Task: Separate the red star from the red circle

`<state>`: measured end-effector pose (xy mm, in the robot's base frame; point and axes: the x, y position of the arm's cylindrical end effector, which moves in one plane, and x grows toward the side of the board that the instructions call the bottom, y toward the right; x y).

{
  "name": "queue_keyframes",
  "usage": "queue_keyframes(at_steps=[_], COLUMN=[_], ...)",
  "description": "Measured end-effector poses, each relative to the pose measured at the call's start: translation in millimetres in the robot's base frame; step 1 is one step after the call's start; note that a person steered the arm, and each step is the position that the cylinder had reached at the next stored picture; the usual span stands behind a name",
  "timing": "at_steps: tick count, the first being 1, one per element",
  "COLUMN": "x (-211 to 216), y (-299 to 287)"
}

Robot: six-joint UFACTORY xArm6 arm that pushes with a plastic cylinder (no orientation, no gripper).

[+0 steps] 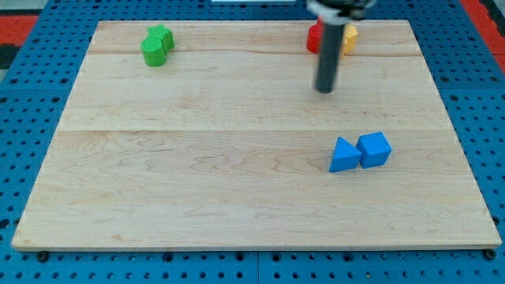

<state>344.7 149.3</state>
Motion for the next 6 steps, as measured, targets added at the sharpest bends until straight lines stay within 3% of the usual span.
queue_keyframes(at_steps=[1, 3, 6], x=[-152.8, -153.5, -150.2], y=[132.0, 120.3, -38.5])
